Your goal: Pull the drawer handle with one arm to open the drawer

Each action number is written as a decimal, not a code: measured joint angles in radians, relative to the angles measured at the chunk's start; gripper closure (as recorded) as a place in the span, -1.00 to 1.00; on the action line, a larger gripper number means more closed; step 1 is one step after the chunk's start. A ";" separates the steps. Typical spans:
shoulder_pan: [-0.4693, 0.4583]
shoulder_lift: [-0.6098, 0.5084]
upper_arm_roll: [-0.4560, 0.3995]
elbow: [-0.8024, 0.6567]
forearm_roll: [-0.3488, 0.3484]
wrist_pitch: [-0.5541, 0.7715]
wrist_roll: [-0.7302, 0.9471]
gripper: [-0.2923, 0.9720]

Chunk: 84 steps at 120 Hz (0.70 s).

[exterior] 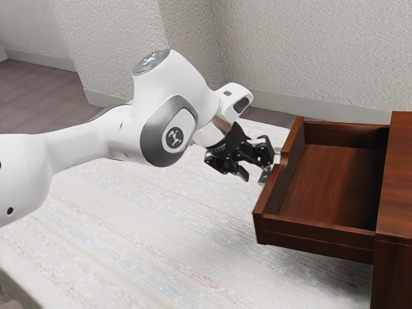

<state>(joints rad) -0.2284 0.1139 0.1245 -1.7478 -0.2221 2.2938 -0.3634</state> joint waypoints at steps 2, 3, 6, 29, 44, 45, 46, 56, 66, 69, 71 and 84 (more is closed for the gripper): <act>0.000 0.000 0.000 0.000 0.000 0.000 0.000 0.02; 0.000 0.000 0.000 0.000 0.001 0.000 0.000 0.02; 0.000 -0.002 0.000 0.000 0.001 0.001 0.000 0.01; -0.005 -0.017 0.000 0.000 0.005 0.002 0.002 0.01; -0.010 -0.055 0.000 0.000 0.018 0.002 0.002 0.01; -0.010 -0.059 0.000 0.000 0.019 0.002 0.001 0.01; -0.011 -0.064 0.001 0.000 0.021 0.002 0.001 0.01; -0.020 -0.119 0.006 -0.005 0.035 -0.010 0.000 0.00; -0.029 -0.186 0.012 -0.002 0.068 -0.072 -0.022 -0.11; -0.029 -0.207 0.014 0.004 0.077 -0.108 -0.039 -0.16; -0.028 -0.220 0.015 0.014 0.083 -0.139 -0.054 -0.19; -0.034 -0.275 0.074 0.130 0.107 -0.405 -0.169 -0.32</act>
<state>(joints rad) -0.2621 -0.1609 0.1985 -1.6175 -0.1151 1.8888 -0.5320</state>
